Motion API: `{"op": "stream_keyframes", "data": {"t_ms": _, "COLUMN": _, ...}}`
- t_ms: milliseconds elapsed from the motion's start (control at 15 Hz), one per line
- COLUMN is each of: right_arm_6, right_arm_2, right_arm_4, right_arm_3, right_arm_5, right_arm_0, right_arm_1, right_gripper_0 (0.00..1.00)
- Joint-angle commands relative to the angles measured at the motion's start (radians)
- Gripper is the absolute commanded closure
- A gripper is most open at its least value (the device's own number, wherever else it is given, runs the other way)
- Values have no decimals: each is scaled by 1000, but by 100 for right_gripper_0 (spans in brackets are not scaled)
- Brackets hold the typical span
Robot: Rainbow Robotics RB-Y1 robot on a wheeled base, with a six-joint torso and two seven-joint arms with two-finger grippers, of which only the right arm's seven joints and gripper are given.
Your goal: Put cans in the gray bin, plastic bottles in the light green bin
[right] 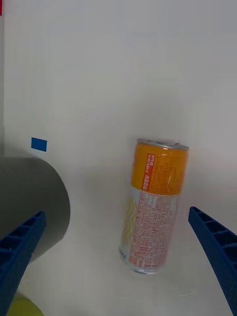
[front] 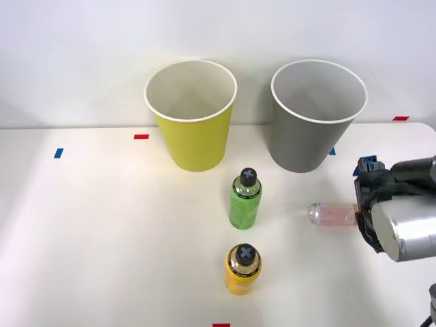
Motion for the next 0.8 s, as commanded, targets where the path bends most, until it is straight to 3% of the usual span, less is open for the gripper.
{"op": "stream_keyframes", "data": {"t_ms": 67, "right_arm_6": -21, "right_arm_2": 5, "right_arm_4": -38, "right_arm_3": 99, "right_arm_5": 158, "right_arm_0": -137, "right_arm_1": -36, "right_gripper_0": 0}}
{"op": "stream_keyframes", "data": {"t_ms": 333, "right_arm_6": -41, "right_arm_2": 8, "right_arm_4": -58, "right_arm_3": 285, "right_arm_5": 156, "right_arm_0": -227, "right_arm_1": -49, "right_gripper_0": 0}}
{"op": "stream_keyframes", "data": {"t_ms": 800, "right_arm_6": -87, "right_arm_2": 11, "right_arm_4": -254, "right_arm_3": 438, "right_arm_5": 152, "right_arm_0": -284, "right_arm_1": -135, "right_gripper_0": 0}}
